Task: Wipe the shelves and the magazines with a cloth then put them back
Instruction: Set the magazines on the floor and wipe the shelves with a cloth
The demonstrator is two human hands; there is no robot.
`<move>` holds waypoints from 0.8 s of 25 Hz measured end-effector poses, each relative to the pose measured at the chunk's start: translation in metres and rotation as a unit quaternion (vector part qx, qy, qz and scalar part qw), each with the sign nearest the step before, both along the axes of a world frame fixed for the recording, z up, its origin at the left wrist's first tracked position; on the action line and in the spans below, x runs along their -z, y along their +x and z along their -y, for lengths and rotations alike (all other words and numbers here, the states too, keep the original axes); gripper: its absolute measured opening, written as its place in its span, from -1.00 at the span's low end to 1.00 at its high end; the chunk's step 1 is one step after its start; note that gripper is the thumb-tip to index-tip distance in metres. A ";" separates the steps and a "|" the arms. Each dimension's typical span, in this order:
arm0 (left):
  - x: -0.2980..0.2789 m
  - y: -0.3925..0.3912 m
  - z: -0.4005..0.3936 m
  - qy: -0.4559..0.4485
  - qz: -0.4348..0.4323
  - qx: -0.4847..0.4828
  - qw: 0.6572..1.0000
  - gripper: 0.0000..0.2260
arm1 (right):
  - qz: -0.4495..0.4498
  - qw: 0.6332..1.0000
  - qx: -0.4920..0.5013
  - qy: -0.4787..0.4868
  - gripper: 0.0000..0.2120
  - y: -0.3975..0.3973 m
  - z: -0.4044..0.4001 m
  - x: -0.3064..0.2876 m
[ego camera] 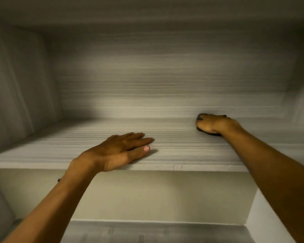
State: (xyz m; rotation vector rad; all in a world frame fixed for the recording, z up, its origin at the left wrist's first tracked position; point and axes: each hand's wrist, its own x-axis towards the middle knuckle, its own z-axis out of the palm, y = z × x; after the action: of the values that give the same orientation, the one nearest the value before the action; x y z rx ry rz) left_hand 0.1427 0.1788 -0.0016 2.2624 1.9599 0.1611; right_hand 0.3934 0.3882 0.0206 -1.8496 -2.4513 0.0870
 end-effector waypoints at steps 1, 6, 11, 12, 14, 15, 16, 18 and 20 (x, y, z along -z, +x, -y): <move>-0.001 0.003 0.000 0.004 0.003 -0.011 1.000 -0.37 | -0.008 0.999 -0.044 0.008 -0.55 -0.022 0.008 0.002; 0.000 0.005 0.002 0.019 0.031 -0.038 0.999 -0.47 | -0.121 0.969 -0.204 -0.067 -0.60 -0.040 0.040 0.005; 0.000 0.005 0.002 0.044 0.055 -0.033 0.997 -0.48 | -0.033 0.999 0.000 0.021 -0.52 0.074 -0.001 0.007; 0.000 0.005 0.001 0.049 0.055 -0.032 0.997 -0.52 | -0.013 0.999 0.032 0.017 -0.50 0.086 -0.004 0.006; 0.001 0.003 0.000 0.050 0.058 -0.030 0.997 -0.54 | 0.004 0.998 0.065 0.014 -0.45 0.083 -0.005 0.005; 0.003 0.002 -0.001 0.047 0.059 -0.027 0.997 -0.53 | 0.005 0.997 0.071 0.015 -0.42 0.072 -0.001 0.004; 0.005 0.001 -0.001 0.047 0.058 -0.021 0.997 -0.52 | 0.003 0.998 0.061 0.017 -0.42 0.053 0.007 0.005; 0.005 -0.005 -0.003 0.053 0.059 -0.005 0.997 -0.44 | -0.015 0.999 -0.035 0.031 -0.46 0.001 0.032 0.012; 0.006 -0.008 -0.005 0.059 0.068 -0.009 0.996 -0.37 | -0.056 0.985 -0.165 0.003 -0.52 -0.043 0.069 0.017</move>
State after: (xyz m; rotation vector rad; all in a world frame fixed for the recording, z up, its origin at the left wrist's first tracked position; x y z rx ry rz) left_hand 0.1342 0.1835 -0.0074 2.2387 1.9482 0.4306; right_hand 0.3506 0.3196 0.0041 -1.3769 -2.6467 0.1939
